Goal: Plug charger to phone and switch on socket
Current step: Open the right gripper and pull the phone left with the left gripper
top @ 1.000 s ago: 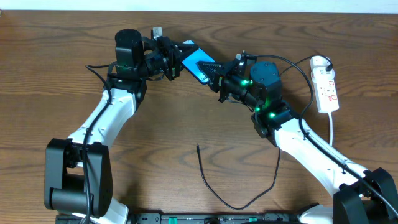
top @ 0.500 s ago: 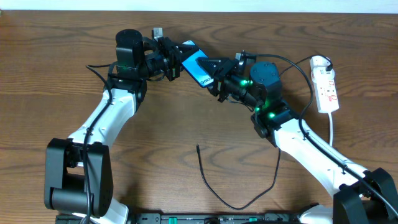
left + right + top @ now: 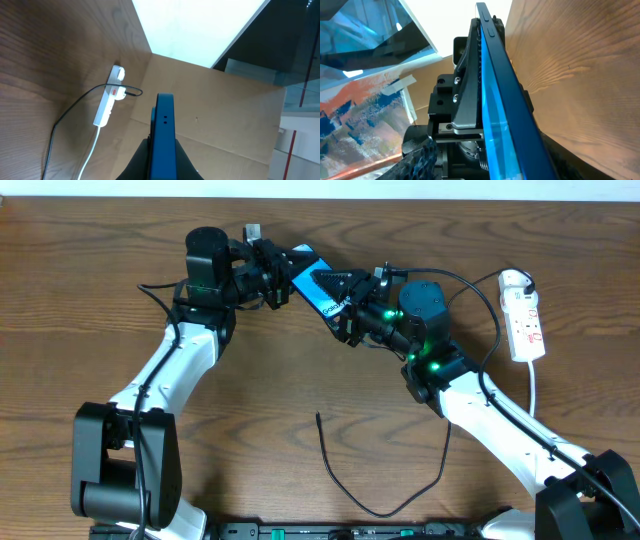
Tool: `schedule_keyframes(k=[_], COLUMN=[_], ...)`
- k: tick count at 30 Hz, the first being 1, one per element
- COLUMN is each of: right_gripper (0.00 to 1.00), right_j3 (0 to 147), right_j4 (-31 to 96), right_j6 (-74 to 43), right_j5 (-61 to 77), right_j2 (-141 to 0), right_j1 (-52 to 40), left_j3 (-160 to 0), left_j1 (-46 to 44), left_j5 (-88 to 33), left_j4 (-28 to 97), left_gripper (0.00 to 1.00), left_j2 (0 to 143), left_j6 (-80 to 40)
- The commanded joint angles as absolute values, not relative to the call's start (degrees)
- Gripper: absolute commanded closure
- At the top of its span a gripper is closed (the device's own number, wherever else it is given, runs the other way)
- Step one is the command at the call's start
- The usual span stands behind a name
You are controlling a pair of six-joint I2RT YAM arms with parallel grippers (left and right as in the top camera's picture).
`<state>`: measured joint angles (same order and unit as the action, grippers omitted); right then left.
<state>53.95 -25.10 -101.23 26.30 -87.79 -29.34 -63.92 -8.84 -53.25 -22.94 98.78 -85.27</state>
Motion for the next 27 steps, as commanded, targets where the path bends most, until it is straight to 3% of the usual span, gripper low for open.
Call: schedule_keyframes(k=[1,6,9,14,19,27], right_gripper=[0.40,0.35,0.14,0.01,0.01,0.01], right_j3=[55.07,55.07,55.07,55.07,55.07,55.07], right_j4=[-25.06,-24.64,-24.51,-23.07,-21.61,-19.35], right_j6=[-99.94,-98.65,-95.72,-90.65,-87.00,-68.38], right_j5=[26.46,26.70,27.14,27.00,26.41,26.50], right_j2=[-87.66,-87.66,-87.66,-87.66,-87.66,-87.66], right_j1=[-29.32,-28.49,-28.49,-28.42,-28.38,-28.45], left_j3=[-65.69,-65.69,-65.69,-65.69,-65.69,-65.49], left_j1=[-6.70,-2.52,0.73,6.13,11.00,17.34], left_j5=[-55.07,-59.20,-62.06,-67.29,-73.56,-88.79], left_j4=[-23.46,-23.49,-23.46,-23.49,-23.49,-23.49], left_gripper=[0.92,0.93,0.92,0.93,0.93,0.92], left_j2=[97.30,97.30,97.30,97.30,97.30,97.30], left_j6=[-84.73,-83.88,-82.06,-80.36,-76.18,-60.66])
